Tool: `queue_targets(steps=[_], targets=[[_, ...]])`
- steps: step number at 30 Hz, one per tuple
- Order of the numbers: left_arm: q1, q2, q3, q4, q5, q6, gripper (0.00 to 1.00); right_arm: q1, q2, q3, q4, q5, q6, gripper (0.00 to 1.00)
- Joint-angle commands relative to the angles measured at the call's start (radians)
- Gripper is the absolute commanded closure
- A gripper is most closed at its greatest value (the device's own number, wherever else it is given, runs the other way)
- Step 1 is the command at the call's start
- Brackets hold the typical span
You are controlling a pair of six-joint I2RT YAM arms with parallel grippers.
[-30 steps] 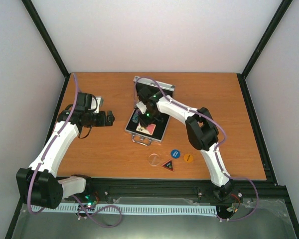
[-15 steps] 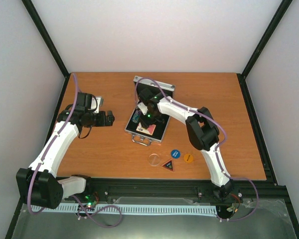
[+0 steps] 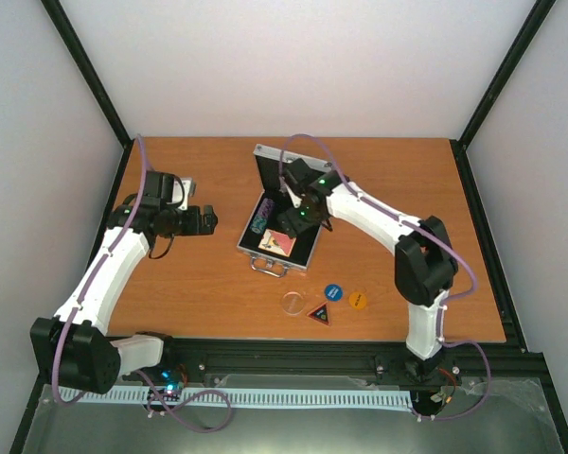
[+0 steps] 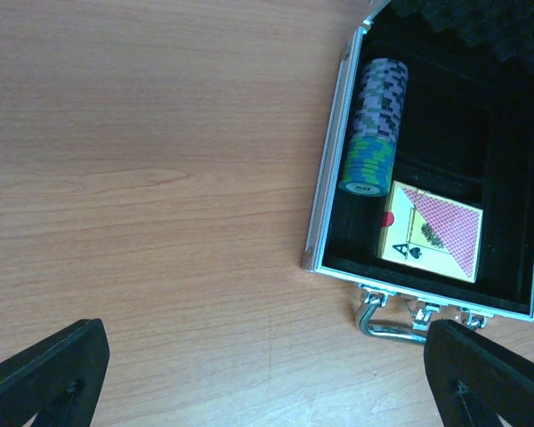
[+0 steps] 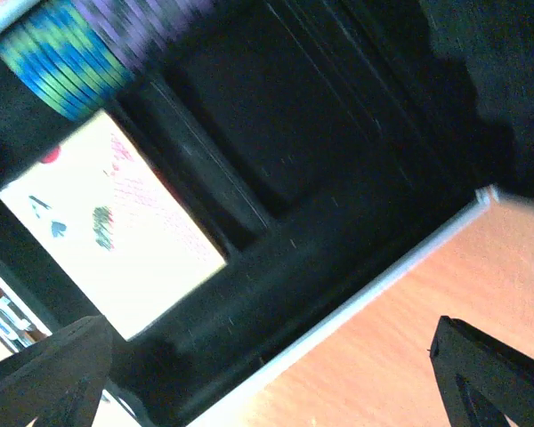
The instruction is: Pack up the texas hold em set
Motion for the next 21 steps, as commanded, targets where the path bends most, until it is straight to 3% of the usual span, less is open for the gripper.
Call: queue_targets(steps=[1,7,13,17,21], targets=[[0.005,0.020,0.065,-0.003,-0.001,0.013,0.00,-0.074,-0.073,-0.128,-0.057,-0.015,0.135,0.00],[0.005,0.037,0.080,-0.004,-0.005,0.026,0.00,-0.100,-0.216,-0.332,-0.100,0.031,0.215,0.00],[0.006,0.049,0.066,0.016,0.003,0.019,0.00,-0.088,-0.340,-0.513,-0.102,-0.028,0.312,0.00],[0.005,0.063,0.070,0.022,0.012,0.021,0.00,-0.020,-0.366,-0.547,-0.129,-0.008,0.319,0.02],[0.005,0.081,0.089,0.027,0.012,0.029,0.00,0.103,-0.319,-0.478,-0.123,-0.028,0.256,0.03]])
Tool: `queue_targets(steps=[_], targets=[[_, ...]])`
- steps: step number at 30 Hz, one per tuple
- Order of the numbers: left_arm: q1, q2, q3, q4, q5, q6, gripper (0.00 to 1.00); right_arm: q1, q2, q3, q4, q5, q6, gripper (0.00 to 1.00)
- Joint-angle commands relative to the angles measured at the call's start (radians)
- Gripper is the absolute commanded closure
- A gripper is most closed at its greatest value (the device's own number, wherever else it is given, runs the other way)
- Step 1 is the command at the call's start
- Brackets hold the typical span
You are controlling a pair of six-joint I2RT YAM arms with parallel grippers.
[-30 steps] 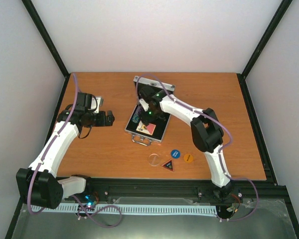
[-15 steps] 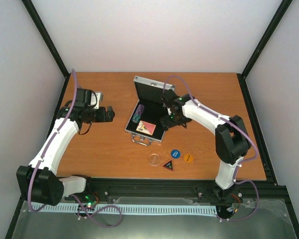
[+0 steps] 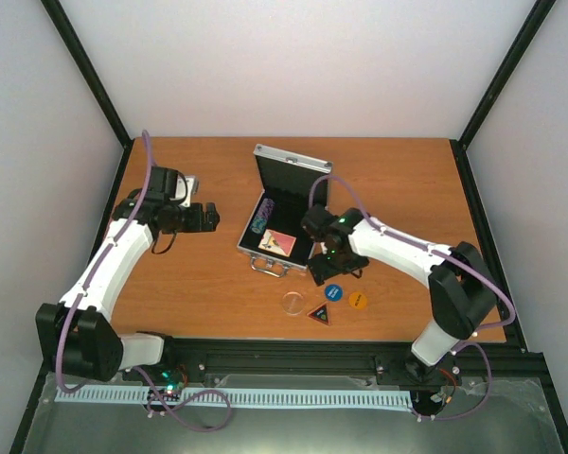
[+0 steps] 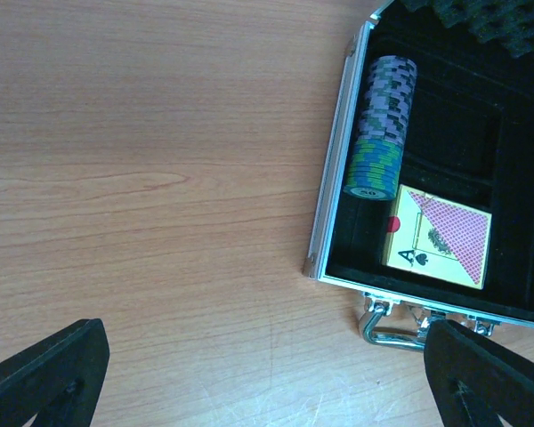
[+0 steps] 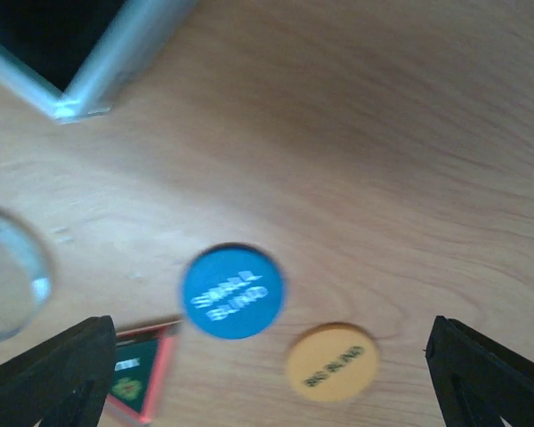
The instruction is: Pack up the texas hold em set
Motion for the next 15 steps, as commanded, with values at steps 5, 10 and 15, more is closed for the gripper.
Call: queue_targets(steps=[5,10,15], targets=[[0.005,0.030,0.082,0.018,-0.020,0.024,0.00,0.219,0.096,0.169,0.034,-0.077,-0.125,0.04],[0.005,0.022,0.094,0.010,-0.038,0.026,0.00,0.269,0.170,0.215,0.066,-0.121,-0.149,0.04],[0.005,0.003,0.077,0.005,-0.044,0.043,0.00,0.320,0.254,0.252,0.053,-0.140,-0.176,0.04]])
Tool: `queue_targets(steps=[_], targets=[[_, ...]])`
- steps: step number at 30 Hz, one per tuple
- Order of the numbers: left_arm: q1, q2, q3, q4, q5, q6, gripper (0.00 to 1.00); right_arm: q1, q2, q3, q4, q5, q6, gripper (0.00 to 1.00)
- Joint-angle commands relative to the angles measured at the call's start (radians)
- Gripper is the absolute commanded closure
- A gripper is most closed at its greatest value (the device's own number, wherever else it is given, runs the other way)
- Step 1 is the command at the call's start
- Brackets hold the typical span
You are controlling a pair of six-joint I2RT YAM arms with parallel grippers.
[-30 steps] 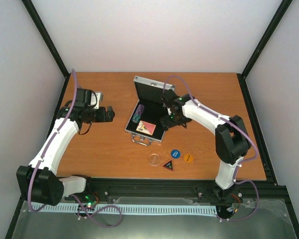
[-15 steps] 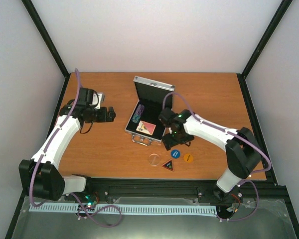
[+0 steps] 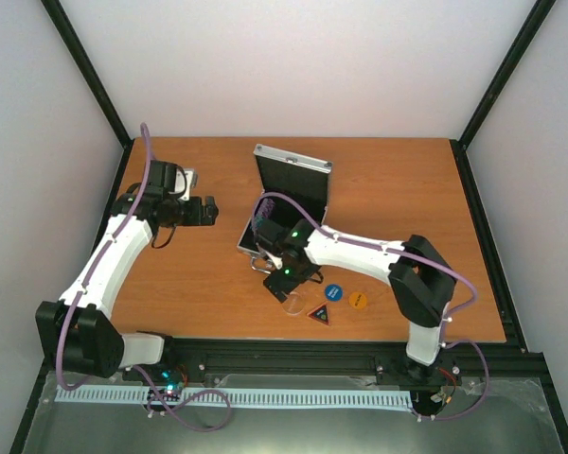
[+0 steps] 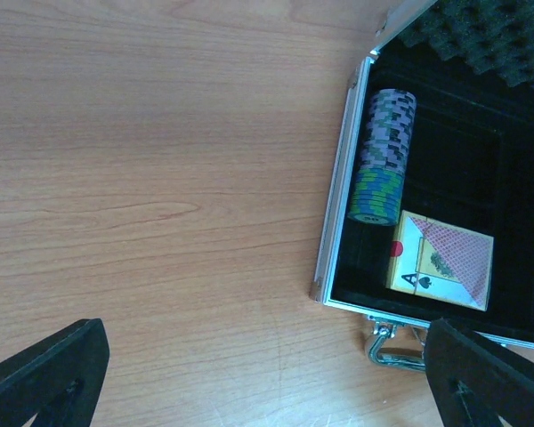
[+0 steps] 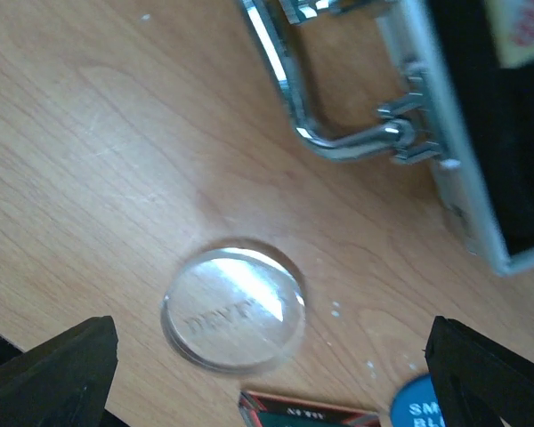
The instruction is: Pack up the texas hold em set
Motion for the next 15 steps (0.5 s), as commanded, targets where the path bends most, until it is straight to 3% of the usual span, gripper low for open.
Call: queue_targets(steps=[1,15], targets=[[0.005,-0.026,0.019,0.001,-0.017,0.032,0.00,0.051,0.077,0.049,-0.007,-0.031,-0.044,0.04],[0.005,-0.035,-0.003,0.016,0.017,0.007,0.00,0.056,0.111,-0.040,0.006,-0.054,0.002,0.03]])
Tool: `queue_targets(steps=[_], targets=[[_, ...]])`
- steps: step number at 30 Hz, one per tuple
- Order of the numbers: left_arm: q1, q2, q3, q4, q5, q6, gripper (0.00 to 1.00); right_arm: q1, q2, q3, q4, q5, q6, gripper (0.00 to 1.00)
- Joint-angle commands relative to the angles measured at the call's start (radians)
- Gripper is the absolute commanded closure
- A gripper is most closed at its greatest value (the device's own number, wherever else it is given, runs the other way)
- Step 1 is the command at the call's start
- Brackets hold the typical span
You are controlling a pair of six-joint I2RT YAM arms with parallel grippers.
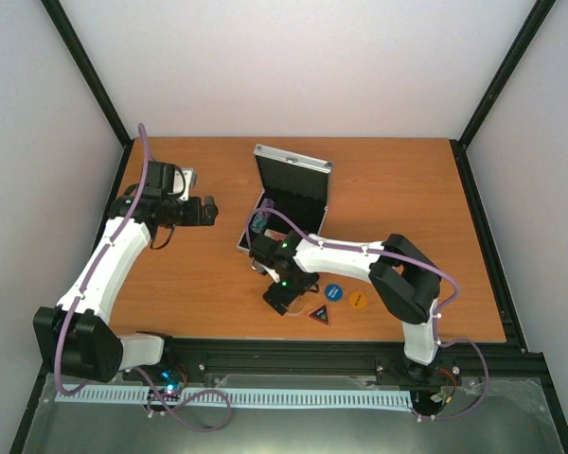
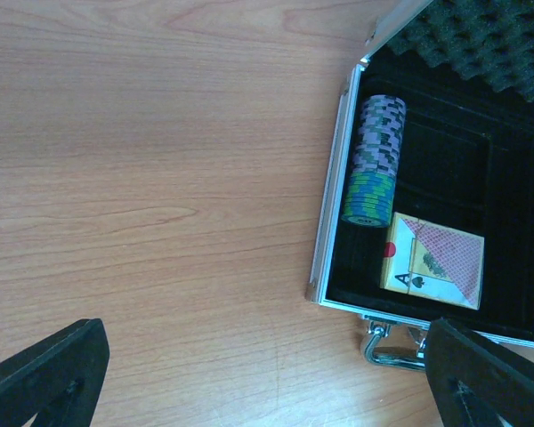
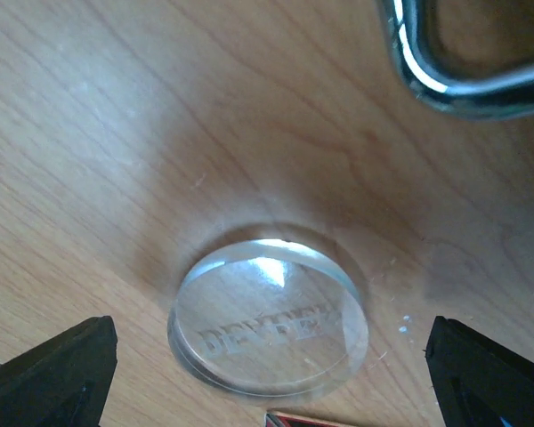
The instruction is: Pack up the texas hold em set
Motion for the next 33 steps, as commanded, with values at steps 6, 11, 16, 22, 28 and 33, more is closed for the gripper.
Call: queue_targets(steps=[6,11,16,22,28,33], targets=[[0.005,-0.009,-0.005,0.014,0.011,0.000,0.00,0.005,-0.004,-0.048,0.001,-0.043,0.014,0.05],[0.006,-0.008,-0.021,0.021,0.022,-0.006,0.00,0.015,0.013,-0.043,0.003,-0.057,0.017,0.10],[0.005,-0.015,-0.025,0.020,0.018,-0.001,0.00,0.053,0.024,-0.022,-0.029,-0.015,0.030,0.12],[0.005,-0.024,-0.045,0.030,0.027,-0.007,0.00,0.065,0.033,-0.037,-0.021,-0.006,0.055,0.15],[0.005,-0.036,-0.054,0.029,0.039,-0.009,0.00,0.065,0.058,-0.038,-0.003,0.035,0.061,0.18],[0.005,-0.046,-0.051,0.023,0.037,-0.008,0.00,0.065,0.076,-0.010,0.005,0.049,0.042,0.05]])
